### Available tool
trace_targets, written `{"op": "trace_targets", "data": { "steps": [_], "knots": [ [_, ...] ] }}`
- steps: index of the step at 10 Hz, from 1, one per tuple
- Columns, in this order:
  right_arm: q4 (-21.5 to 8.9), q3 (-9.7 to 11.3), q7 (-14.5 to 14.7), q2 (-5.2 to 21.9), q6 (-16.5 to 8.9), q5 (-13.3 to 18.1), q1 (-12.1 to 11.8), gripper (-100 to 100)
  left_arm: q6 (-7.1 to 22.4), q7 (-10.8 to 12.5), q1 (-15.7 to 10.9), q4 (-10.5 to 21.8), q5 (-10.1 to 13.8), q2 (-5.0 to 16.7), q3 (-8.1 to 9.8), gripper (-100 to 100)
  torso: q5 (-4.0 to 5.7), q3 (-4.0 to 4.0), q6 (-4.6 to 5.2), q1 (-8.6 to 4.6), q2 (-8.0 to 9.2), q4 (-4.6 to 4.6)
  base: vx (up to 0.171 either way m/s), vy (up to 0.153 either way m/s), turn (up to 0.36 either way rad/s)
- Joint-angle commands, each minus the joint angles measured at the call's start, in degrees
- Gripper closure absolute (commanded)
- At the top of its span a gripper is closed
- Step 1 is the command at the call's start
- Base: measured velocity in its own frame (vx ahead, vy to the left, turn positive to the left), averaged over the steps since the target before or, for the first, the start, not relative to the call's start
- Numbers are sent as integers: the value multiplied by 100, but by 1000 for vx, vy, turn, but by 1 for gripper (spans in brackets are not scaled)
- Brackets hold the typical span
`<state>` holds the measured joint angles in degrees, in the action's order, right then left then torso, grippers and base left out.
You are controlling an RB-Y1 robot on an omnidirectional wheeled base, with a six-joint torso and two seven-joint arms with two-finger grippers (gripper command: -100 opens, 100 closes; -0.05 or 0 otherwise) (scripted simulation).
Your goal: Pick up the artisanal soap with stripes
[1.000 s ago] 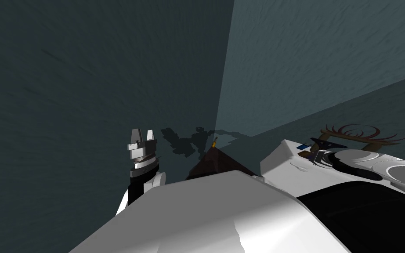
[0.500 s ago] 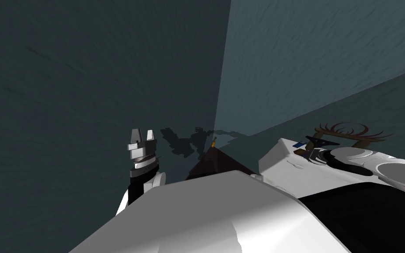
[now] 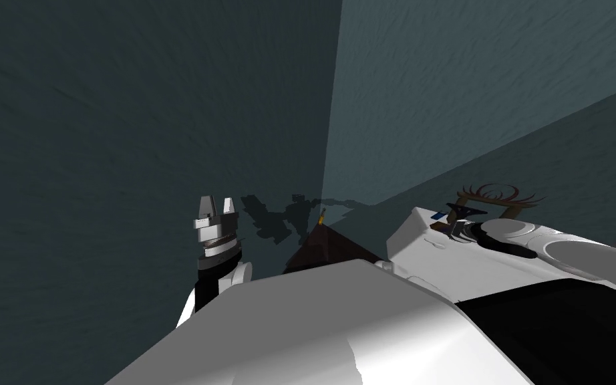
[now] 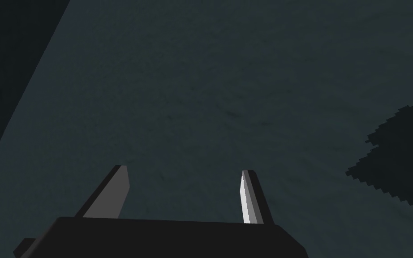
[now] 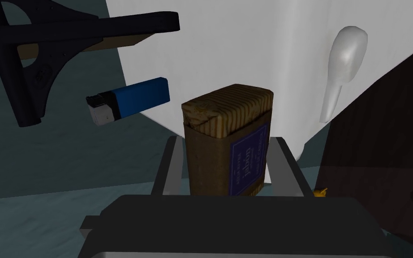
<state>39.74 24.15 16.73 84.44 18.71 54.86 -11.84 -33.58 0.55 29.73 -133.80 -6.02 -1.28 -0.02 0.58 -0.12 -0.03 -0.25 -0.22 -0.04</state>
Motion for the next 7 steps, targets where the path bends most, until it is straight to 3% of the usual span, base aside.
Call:
{"op": "trace_targets", "data": {
  "steps": [1, 2, 5, 6, 7],
  "knots": [
    [-38, -67, 85, -66, 43, 286, 36, 100, 0, 0, 0, 0, 0, 0, 0, 0, 0, 0, 0, 0, 0, 0, 1, 2, 25],
    [-12, -331, -51, -255, 277, 461, 309, 100, 0, 0, 0, 0, 0, 0, 0, 0, 8, -3, -6, -5, -4, -2, 21, -11, -243],
    [-12, -376, -51, -255, 277, 1039, 364, 100, 0, 0, 0, 0, 0, 0, 0, 0, 33, -12, -11, -13, -16, -8, 15, 7, -52],
    [14, -648, -188, -443, 512, 1214, 653, 100, 0, 0, 0, 0, 0, 0, 0, 0, 37, -13, -15, -18, -17, -9, 19, -9, -263],
    [14, -684, -188, -443, 512, 1422, 692, 100, 0, 0, 1, 0, 0, 0, 1, 0, 45, -16, -6, -21, -22, -11, 25, 9, -151]
  ]
}}
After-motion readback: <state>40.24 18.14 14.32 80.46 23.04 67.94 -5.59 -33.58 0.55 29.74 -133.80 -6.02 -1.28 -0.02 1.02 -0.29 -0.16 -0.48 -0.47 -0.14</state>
